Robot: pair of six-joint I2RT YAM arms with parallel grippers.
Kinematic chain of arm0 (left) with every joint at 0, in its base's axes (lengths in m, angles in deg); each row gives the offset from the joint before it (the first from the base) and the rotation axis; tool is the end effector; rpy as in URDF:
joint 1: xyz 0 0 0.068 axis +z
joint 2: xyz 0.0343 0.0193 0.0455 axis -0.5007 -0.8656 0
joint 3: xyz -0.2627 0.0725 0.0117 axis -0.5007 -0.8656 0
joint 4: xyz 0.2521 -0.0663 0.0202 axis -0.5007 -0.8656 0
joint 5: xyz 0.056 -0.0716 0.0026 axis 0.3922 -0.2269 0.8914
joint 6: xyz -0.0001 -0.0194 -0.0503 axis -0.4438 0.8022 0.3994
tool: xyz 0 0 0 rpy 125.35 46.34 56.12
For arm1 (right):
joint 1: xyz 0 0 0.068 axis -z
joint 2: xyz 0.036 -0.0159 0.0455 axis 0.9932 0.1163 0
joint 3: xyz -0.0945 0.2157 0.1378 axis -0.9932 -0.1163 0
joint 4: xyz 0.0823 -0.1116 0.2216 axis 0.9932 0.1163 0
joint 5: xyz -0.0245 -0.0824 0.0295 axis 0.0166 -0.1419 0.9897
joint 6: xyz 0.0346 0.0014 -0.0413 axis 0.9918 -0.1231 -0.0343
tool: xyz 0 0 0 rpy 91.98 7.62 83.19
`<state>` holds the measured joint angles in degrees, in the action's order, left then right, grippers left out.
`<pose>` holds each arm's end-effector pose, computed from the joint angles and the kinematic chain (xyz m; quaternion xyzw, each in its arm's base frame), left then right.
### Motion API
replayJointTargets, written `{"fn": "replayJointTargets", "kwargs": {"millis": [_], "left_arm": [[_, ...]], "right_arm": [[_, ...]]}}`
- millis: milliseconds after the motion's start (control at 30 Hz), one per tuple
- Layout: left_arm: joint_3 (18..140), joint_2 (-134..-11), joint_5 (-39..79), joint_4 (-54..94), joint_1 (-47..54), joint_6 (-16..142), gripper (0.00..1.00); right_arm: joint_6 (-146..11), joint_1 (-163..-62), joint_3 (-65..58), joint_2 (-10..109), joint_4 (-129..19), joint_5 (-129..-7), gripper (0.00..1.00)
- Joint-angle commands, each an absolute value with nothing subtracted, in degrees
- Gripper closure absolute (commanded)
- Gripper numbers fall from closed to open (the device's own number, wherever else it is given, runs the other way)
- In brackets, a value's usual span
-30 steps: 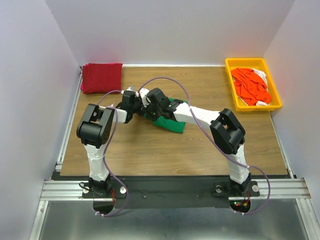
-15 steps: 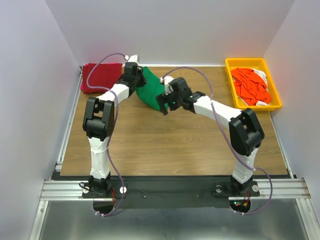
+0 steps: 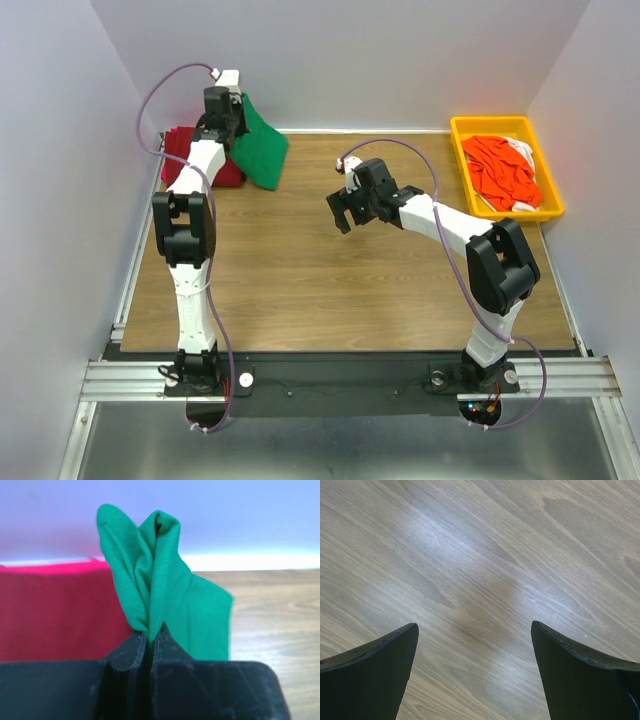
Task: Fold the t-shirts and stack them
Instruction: Neatly place the folded tshirt to the corner
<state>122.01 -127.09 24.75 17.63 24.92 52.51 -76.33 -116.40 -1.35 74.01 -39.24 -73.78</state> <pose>0.5443 -0.0510 0.2875 0.0459 0.7886 -0.0570 0.6105 0.3457 0.2269 0.2309 -0.2847 0.8764 0.1222 0.3687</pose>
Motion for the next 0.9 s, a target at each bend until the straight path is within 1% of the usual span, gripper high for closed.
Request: {"fn": "replayJointTargets", "kwargs": {"millis": [0, 433, 667, 867], "left_arm": [[127.75, -125.17, 23.43, 17.86, 26.09, 47.61, 1.00], [126.08, -116.47, 23.34, 17.95, 26.09, 45.85, 1.00], [129.59, -115.76, 22.20, 15.14, 26.01, 47.78, 1.00], [129.77, -115.15, 22.55, 14.52, 26.18, 47.87, 1.00]], "right_arm": [[-76.95, -116.72, -0.68, 71.73, -40.28, -74.09, 0.00], [-76.33, -116.64, -0.07, 72.34, -40.28, -73.82, 0.00], [-76.15, -116.81, 0.11, 72.60, -40.11, -73.56, 0.00], [-76.42, -116.72, 0.46, 72.96, -40.02, -74.00, 0.00]]}}
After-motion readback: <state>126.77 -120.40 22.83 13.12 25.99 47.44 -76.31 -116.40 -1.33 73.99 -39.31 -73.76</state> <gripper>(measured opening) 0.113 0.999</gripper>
